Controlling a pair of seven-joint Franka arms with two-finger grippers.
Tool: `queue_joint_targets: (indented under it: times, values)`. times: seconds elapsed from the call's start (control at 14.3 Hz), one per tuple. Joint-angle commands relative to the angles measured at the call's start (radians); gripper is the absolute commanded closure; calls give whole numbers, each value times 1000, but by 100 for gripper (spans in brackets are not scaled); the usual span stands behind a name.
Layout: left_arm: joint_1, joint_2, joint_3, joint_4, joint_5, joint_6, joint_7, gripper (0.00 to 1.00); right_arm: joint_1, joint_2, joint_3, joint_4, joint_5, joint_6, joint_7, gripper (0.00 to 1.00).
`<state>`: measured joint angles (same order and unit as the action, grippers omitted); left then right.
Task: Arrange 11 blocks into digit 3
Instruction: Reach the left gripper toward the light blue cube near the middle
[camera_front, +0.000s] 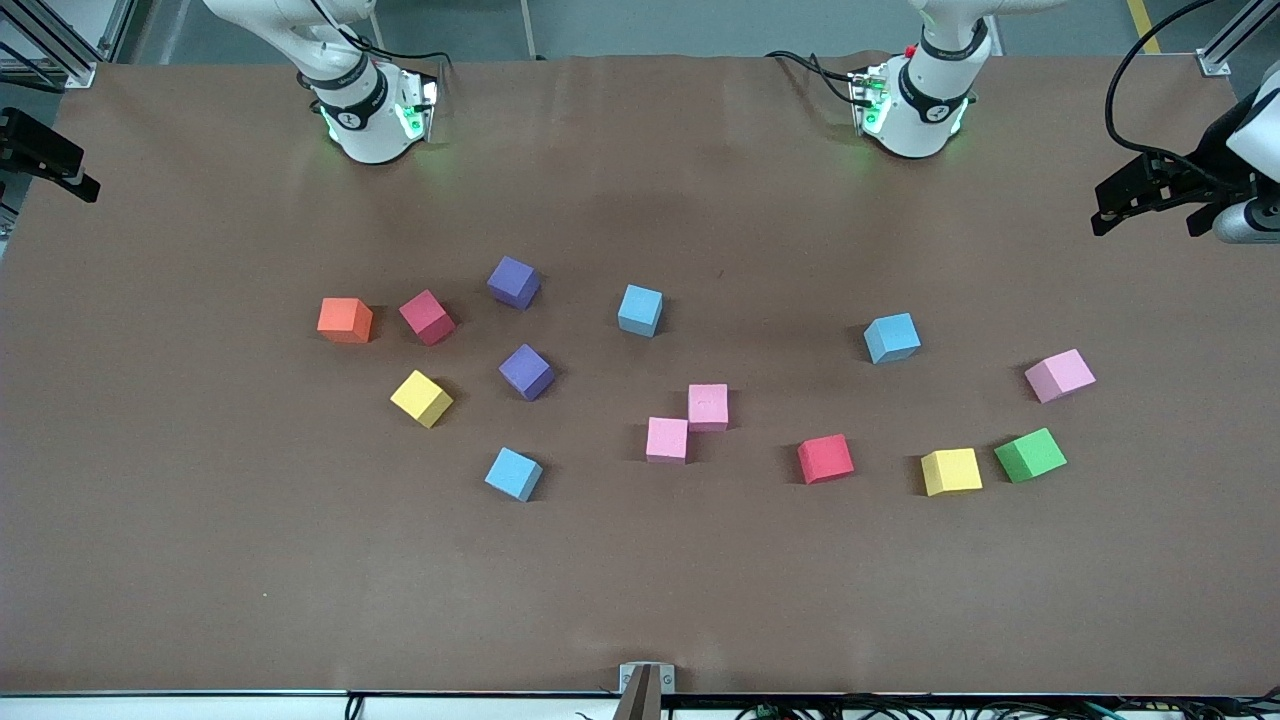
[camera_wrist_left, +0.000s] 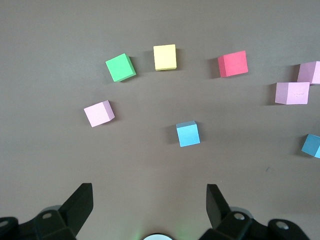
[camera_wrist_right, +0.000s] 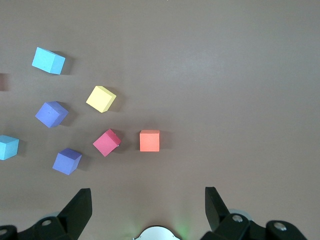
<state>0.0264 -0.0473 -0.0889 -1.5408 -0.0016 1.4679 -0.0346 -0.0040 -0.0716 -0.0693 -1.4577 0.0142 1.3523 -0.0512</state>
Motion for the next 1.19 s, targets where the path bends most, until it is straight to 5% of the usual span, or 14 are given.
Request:
queue_joint_targets:
  times: [0.0, 0.56, 0.84, 1.12]
  values:
    - [4, 7, -3, 22, 3, -18, 7, 0, -1, -22, 8, -20, 0, 8, -7, 0]
    - [-61, 82, -43, 30, -66, 3, -28, 0, 1, -22, 8, -20, 1, 7, -41, 0]
    - [-176, 174, -136, 18, -67, 120, -371, 0, -1, -22, 8, -16, 0, -4, -44, 0]
    - [-362, 323, -155, 14, -54, 274, -782, 0, -2, -19, 6, -12, -6, -2, -47, 0]
